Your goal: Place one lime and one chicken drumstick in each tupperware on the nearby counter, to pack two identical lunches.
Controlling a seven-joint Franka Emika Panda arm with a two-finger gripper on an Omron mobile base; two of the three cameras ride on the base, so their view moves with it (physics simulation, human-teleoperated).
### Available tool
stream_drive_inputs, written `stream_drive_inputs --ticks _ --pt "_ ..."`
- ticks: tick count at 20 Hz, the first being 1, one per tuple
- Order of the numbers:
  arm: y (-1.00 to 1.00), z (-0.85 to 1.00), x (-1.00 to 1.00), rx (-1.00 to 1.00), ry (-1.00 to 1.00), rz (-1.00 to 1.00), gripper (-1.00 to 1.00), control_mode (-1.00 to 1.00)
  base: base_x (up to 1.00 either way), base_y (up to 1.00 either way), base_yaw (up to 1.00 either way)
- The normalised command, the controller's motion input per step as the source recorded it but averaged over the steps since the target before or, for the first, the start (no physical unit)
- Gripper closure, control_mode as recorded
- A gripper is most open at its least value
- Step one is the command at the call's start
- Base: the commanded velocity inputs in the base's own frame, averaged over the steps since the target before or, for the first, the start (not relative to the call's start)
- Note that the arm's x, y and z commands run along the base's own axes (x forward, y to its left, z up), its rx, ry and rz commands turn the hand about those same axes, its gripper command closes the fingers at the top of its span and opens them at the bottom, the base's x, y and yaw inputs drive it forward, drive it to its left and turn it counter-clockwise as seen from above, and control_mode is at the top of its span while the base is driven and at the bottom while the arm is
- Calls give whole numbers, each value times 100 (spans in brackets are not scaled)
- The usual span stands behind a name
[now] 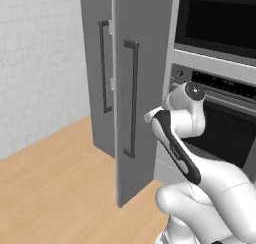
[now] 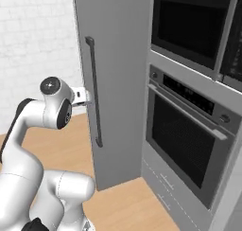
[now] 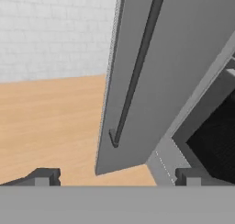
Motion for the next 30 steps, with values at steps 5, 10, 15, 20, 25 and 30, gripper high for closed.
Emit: stream_drive_inputs --ticks 5,10,15,20,25,30 --pt "0 0 0 0 0 0 -100 100 -100 100 37" --pt "0 0 0 0 0 0 -100 100 -100 100 31" --pt "0 0 0 0 0 0 -100 100 -27 100 24" --pt "0 0 0 0 0 0 -100 100 97 100 6" --pt "0 0 0 0 0 0 -100 100 100 100 3" --pt "0 0 0 0 0 0 -100 100 100 66 -14"
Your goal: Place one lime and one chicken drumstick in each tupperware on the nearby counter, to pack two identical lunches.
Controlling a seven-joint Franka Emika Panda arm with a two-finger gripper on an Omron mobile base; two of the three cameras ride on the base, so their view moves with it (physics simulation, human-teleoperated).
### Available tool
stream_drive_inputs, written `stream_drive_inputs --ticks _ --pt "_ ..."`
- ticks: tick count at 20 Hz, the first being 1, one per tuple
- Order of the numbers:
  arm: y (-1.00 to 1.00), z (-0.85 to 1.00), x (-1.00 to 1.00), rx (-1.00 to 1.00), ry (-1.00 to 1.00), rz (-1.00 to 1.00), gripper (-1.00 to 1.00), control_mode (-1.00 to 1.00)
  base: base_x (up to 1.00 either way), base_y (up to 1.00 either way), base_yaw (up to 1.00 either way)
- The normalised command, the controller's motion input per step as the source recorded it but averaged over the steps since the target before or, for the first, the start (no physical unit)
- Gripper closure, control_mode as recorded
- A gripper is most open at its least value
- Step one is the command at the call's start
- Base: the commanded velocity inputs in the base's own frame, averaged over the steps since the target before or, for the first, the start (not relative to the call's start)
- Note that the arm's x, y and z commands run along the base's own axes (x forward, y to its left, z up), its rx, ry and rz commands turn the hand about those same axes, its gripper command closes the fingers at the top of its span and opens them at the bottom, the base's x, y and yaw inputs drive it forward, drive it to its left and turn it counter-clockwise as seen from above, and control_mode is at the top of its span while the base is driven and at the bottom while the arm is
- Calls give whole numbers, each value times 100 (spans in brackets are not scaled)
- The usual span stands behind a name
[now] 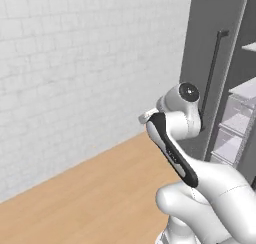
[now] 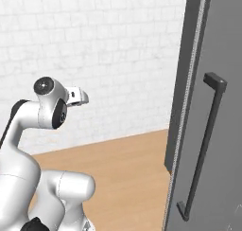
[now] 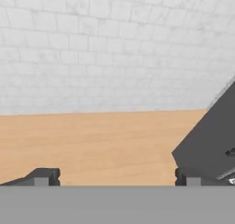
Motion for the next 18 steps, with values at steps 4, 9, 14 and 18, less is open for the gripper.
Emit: stream_drive_inputs --ticks 4,9,14,18 --pt "0 0 0 0 0 0 -100 100 100 21 -47" --pt "0 0 0 0 0 0 -100 100 81 10 -62" --pt "0 0 0 0 0 0 -100 100 67 24 -65" --pt "0 0 0 0 0 0 -100 100 53 32 -65"
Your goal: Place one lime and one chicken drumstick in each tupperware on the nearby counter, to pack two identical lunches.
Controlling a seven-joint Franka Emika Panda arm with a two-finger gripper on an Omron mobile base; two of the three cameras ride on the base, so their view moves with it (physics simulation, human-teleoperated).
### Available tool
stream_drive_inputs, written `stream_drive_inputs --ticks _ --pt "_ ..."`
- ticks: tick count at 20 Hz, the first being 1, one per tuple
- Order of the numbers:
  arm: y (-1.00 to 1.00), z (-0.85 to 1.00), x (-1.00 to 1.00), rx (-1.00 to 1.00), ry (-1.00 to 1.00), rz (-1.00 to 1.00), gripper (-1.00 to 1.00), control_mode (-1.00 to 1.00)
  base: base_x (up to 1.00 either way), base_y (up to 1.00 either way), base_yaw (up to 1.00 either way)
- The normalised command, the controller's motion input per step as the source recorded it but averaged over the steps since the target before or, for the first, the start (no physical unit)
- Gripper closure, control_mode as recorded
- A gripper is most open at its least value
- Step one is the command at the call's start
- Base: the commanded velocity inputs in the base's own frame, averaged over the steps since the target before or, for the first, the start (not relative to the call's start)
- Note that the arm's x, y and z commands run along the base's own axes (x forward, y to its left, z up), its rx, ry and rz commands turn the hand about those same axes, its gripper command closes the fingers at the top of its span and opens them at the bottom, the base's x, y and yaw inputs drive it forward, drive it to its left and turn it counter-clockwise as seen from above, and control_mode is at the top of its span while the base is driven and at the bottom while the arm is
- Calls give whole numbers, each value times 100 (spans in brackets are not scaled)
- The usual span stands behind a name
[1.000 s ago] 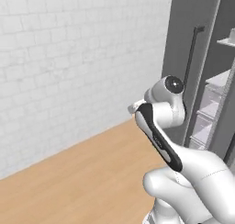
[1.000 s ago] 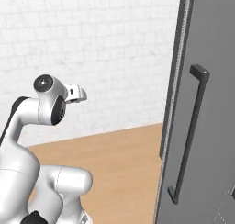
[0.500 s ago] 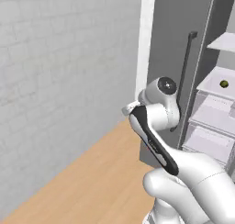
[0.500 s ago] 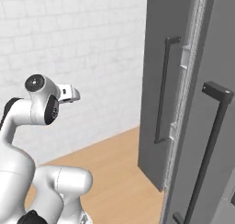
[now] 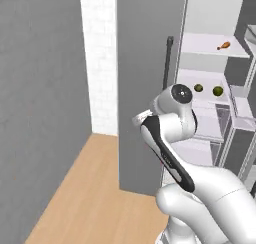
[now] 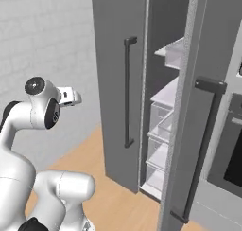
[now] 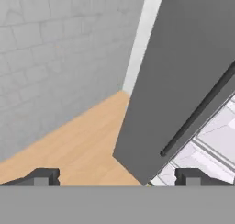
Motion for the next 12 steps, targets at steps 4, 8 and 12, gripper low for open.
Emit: stream_drive_inputs --ticks 4,8,12 --pt "0 0 0 0 0 0 -100 100 26 26 -66" --pt "0 0 0 0 0 0 -100 100 23 23 -70" --pt "0 0 0 0 0 0 -100 100 26 84 -64"
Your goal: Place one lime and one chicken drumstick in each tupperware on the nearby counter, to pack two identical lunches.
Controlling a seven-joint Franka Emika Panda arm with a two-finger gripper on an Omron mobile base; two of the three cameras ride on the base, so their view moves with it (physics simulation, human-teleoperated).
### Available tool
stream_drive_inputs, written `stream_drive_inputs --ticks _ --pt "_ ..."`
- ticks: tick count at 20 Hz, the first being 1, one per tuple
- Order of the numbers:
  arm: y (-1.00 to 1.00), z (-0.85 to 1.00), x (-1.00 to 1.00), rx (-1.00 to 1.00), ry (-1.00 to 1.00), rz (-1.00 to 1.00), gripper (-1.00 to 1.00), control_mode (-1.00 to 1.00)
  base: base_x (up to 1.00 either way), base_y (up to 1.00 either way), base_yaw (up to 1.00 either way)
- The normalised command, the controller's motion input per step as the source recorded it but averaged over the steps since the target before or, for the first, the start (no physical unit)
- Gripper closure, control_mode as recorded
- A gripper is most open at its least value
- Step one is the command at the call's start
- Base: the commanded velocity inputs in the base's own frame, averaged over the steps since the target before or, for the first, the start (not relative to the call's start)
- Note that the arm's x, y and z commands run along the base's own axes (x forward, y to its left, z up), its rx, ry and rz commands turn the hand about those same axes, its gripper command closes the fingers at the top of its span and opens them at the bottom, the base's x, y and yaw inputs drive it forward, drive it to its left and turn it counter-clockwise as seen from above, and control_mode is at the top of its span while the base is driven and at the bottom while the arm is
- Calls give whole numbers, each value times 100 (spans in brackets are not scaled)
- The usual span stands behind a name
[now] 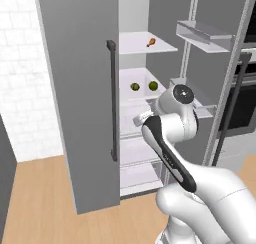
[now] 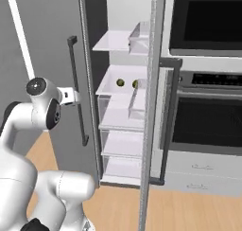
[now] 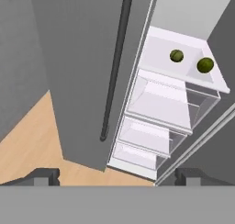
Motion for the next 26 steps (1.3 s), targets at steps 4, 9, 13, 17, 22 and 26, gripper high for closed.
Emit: stream_drive_inputs --ticks 4,9,13,17,22,26 --pt "0 0 0 0 0 0 -100 100 7 34 -19" --pt "0 0 0 0 0 0 -100 100 20 51 -28" --pt "0 0 0 0 0 0 -100 100 29 43 -48" --pt "0 0 0 0 0 0 -100 100 2 -2 -16" --pt "0 0 0 0 0 0 -100 100 38 0 0" --pt "0 0 0 0 0 0 -100 100 64 -6 0"
